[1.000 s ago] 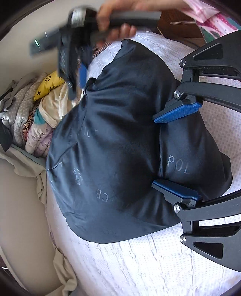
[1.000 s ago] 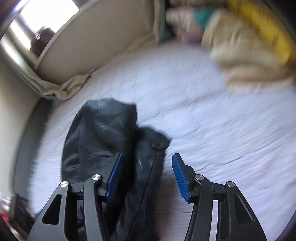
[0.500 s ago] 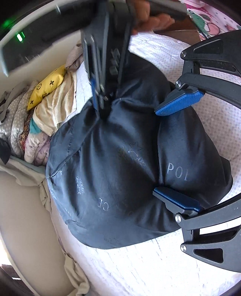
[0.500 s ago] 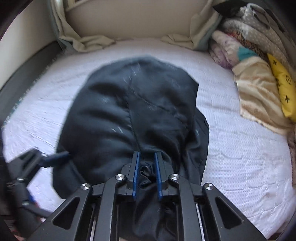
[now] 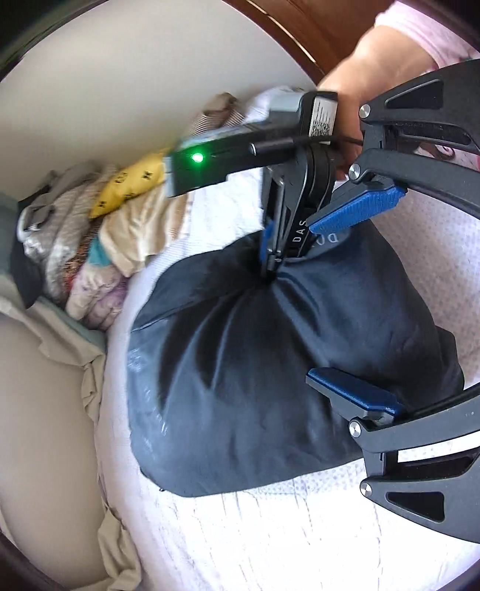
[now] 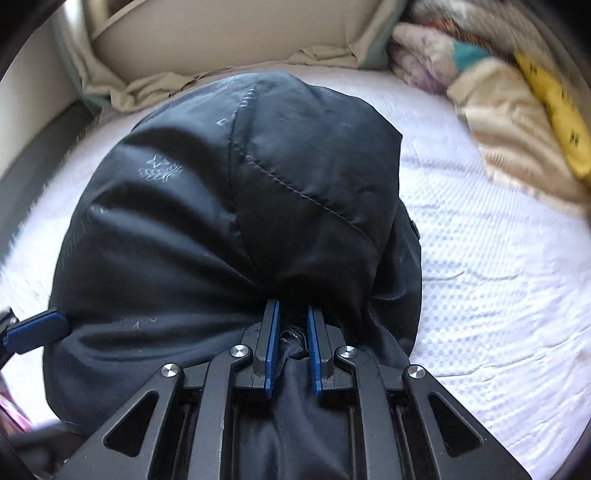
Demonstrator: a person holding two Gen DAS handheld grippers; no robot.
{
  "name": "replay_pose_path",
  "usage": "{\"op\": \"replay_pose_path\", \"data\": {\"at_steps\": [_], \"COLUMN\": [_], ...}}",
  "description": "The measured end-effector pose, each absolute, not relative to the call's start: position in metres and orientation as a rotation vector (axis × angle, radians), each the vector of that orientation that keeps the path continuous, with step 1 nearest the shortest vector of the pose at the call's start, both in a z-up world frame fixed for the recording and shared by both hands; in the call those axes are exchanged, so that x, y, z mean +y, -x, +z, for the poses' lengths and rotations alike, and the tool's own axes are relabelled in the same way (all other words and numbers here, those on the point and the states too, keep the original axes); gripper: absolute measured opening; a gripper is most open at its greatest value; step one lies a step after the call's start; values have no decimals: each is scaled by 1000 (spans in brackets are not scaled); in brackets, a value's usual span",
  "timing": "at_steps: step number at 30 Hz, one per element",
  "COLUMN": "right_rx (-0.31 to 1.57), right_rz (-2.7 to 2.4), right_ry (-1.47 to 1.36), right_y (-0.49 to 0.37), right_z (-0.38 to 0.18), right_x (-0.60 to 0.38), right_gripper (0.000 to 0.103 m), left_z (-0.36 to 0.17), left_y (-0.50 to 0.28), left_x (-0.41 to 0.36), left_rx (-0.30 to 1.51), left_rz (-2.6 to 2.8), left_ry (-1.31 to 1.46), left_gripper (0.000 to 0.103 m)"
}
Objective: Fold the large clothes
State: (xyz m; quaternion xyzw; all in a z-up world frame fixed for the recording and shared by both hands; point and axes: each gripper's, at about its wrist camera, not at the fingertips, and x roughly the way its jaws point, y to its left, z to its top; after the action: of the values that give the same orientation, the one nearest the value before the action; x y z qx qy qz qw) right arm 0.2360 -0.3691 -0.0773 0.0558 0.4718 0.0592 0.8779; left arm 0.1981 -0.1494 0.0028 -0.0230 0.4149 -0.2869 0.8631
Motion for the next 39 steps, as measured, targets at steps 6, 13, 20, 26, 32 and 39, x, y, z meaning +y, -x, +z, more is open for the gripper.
{"op": "replay_pose_path", "data": {"at_steps": [6, 13, 20, 26, 32, 39], "right_rx": [994, 943, 825, 827, 918, 1085], "right_rz": [181, 264, 183, 217, 221, 98], "right_ry": [-267, -468, -252, -189, -167, -166], "right_y": [-237, -217, -192, -210, -292, -368], "right_z": [-74, -23, 32, 43, 41, -15], "right_x": [-390, -418, -410, -373, -338, -345], "right_gripper": [8, 27, 31, 30, 30, 15], "left_z": [-12, -25, -29, -29, -28, -25], "left_y": [-195, -185, -180, -179, -179, -190], "left_x": [-164, -181, -186, -187, -184, -178], "left_rx": [878, 835, 809, 802, 816, 830], "left_rz": [-585, -539, -523, -535, -564, -589], "left_ry": [-46, -217, -283, -305, -298, -263], "left_gripper": [80, 84, 84, 84, 84, 84]}}
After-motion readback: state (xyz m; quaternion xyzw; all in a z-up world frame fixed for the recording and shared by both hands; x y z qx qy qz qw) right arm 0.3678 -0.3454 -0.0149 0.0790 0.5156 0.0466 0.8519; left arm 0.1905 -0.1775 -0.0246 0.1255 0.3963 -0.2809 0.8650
